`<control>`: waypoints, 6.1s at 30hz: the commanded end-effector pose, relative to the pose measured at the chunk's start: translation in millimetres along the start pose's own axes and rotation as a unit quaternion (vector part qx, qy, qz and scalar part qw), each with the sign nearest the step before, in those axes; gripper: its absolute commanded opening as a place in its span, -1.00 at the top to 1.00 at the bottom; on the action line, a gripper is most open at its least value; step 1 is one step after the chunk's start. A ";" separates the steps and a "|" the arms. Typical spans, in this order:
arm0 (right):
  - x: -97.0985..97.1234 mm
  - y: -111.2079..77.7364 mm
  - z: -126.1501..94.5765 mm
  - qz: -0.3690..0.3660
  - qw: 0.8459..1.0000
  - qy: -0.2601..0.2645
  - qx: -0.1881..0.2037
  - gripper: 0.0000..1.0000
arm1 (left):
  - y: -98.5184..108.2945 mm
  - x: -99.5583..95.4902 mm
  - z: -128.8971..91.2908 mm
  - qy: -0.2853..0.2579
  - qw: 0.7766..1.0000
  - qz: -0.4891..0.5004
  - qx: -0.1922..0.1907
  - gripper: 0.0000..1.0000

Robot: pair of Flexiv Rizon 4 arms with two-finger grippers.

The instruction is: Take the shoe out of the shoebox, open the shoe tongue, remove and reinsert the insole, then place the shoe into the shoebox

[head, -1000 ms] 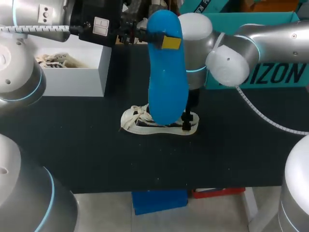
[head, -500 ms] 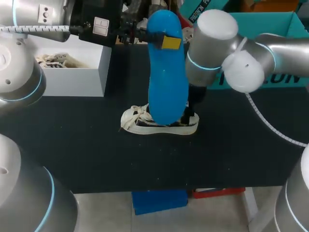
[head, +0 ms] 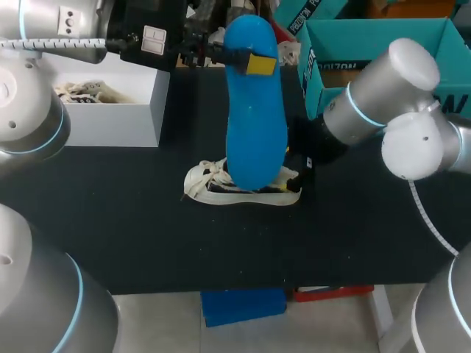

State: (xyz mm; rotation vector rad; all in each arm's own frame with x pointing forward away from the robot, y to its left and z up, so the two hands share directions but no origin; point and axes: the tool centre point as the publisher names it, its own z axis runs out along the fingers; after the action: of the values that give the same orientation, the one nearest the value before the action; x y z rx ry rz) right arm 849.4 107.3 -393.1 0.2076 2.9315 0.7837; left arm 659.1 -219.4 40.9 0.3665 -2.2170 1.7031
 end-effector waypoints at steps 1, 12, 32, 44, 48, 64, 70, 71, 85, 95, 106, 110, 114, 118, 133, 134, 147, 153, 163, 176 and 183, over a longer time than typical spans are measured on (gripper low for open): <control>2.4 -6.5 3.1 -0.004 0.992 0.002 -0.128 -1.00 | -0.2 0.4 1.3 -0.002 1.000 -0.001 -0.001 1.00; 2.9 -10.5 6.2 -0.007 0.985 0.000 -0.173 -1.00 | -0.2 0.4 1.3 -0.002 1.000 -0.001 -0.001 1.00; -1.9 -24.9 4.4 -0.015 0.984 0.018 -0.176 -1.00 | -0.2 0.4 1.3 -0.002 1.000 -0.001 -0.001 1.00; -11.1 -11.8 -24.6 0.006 1.000 0.007 0.028 -1.00 | -0.2 0.4 1.3 -0.002 1.000 -0.001 -0.001 1.00; -16.5 3.2 -24.7 -0.010 0.992 0.016 0.121 -1.00 | -0.2 0.4 1.3 -0.002 1.000 -0.001 -0.001 1.00; -24.6 55.5 -2.2 -0.063 0.933 0.024 0.354 -1.00 | -0.2 0.4 1.3 -0.002 1.000 -0.001 -0.001 1.00; -20.2 66.9 9.0 -0.061 0.925 0.027 0.373 -1.00 | -0.2 0.4 1.3 -0.002 1.000 -0.001 -0.001 1.00; -19.8 68.0 11.0 -0.059 0.926 0.029 0.373 -1.00 | -0.2 0.4 1.3 -0.002 1.000 -0.001 -0.001 1.00; -19.4 63.5 38.7 -0.024 0.955 0.047 0.293 -0.40 | -0.2 0.4 1.3 -0.002 1.000 -0.001 -0.001 1.00; -18.3 51.4 44.9 -0.006 0.967 0.052 0.251 0.44 | -0.2 0.4 1.3 -0.002 1.000 -0.001 -0.001 1.00; -16.3 48.9 54.3 -0.012 0.972 0.074 0.223 1.00 | -0.2 0.4 1.3 -0.002 1.000 -0.001 -0.001 1.00; -16.3 48.9 54.3 -0.012 0.972 0.074 0.223 1.00 | -0.2 0.4 1.3 -0.002 1.000 -0.001 -0.001 1.00; -16.3 48.9 54.3 -0.012 0.972 0.074 0.223 1.00 | -0.2 0.4 1.3 -0.002 1.000 -0.001 -0.001 1.00; -16.3 48.9 54.3 -0.012 0.972 0.074 0.223 1.00 | -0.2 0.4 1.3 -0.002 1.000 -0.001 -0.001 1.00; -16.3 48.9 54.3 -0.012 0.972 0.074 0.223 1.00 | -0.2 0.4 1.3 -0.002 1.000 -0.001 -0.001 1.00; -16.3 48.9 54.3 -0.012 0.972 0.074 0.223 1.00 | -0.2 0.4 1.3 -0.002 1.000 -0.001 -0.001 1.00; -23.8 56.6 19.7 0.067 0.972 0.024 0.223 1.00 | -0.2 0.4 1.3 -0.002 1.000 -0.001 -0.001 1.00; -35.7 56.1 -20.0 0.257 0.917 -0.030 0.305 1.00 | -0.2 0.4 1.3 -0.002 1.000 -0.001 -0.001 1.00; -43.6 45.4 -54.5 0.552 0.777 -0.113 0.282 1.00 | -0.2 0.4 1.3 -0.002 1.000 -0.001 -0.001 1.00; -31.3 43.8 -29.2 0.720 0.657 -0.138 0.175 1.00 | -0.2 0.4 1.3 -0.002 1.000 -0.001 -0.001 1.00; -33.0 47.0 -19.6 0.732 0.645 -0.175 0.131 1.00 | -0.2 0.4 1.3 -0.002 1.000 -0.001 -0.001 1.00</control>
State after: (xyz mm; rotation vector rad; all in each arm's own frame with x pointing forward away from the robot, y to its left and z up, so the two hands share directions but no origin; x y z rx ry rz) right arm 886.7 131.7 -346.6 1.9582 2.5085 0.0042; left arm 659.1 -219.4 40.9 0.3665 -2.2170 1.7031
